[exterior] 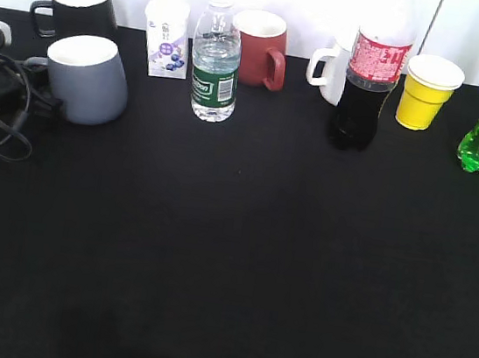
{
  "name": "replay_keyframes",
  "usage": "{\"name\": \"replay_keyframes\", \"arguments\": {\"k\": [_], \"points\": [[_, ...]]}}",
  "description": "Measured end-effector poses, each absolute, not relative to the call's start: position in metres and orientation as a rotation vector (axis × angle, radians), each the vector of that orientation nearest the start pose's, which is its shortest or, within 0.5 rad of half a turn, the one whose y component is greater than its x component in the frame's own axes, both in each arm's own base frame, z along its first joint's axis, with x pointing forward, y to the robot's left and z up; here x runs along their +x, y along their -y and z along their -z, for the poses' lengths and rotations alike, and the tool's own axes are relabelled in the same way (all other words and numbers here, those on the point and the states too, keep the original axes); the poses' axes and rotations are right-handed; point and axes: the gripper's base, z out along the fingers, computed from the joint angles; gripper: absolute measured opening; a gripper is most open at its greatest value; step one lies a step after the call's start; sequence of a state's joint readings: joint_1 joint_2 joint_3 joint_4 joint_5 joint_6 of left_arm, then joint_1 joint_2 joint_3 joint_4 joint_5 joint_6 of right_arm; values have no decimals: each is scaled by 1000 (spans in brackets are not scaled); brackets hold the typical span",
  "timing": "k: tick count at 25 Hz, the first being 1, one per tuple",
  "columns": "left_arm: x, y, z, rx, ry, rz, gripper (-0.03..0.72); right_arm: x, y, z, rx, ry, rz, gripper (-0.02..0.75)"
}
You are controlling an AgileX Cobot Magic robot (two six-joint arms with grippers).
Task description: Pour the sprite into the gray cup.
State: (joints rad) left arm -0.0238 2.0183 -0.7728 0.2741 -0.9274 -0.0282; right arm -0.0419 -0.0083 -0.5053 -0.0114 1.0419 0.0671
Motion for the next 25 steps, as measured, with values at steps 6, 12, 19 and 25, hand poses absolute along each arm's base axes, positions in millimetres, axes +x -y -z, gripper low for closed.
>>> {"name": "replay_keyframes", "arguments": {"k": [6, 12, 19, 25], "points": [[332, 28, -167, 318, -1692, 100, 62, -6, 1, -280, 110, -2009, -2, 592], [264, 49, -189, 390, -1678, 165, 62, 31, 2, -303, 94, -1769, -6, 592], [243, 106, -186, 582, -1636, 336, 61, 175, 7, -253, 73, -1696, -12, 667], [243, 106, -186, 568, -1642, 346, 60, 262, 7, -166, 39, -1673, -40, 671]]}}
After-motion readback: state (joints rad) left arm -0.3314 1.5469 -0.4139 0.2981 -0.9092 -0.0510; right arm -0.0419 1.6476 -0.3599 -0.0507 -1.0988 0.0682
